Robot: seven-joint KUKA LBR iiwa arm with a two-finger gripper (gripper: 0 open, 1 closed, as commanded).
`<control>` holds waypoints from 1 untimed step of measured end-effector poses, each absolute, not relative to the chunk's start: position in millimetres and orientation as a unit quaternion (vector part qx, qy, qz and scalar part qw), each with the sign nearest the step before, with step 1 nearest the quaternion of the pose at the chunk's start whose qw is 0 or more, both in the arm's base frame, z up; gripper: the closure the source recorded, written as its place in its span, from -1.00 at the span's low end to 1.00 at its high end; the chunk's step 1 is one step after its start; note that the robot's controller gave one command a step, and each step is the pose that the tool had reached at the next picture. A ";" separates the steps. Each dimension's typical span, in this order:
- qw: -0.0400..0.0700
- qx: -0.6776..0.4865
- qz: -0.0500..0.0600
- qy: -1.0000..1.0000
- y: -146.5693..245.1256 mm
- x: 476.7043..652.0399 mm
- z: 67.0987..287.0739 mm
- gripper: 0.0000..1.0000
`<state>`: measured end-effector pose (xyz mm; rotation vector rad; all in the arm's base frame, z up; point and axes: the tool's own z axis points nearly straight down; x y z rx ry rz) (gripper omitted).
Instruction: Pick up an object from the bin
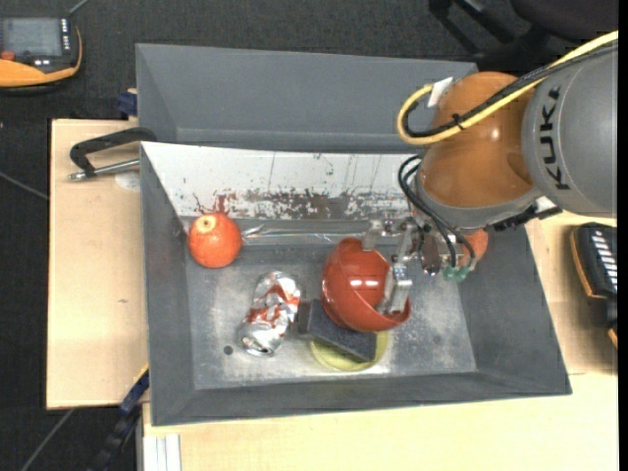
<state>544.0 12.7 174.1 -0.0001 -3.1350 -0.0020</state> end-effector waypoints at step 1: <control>0.004 0.095 -0.002 -0.995 37.7 575.8 67.9 -1.00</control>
Offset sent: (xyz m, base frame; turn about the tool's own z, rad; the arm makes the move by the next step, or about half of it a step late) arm 0.0319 0.0238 -0.1041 -0.1903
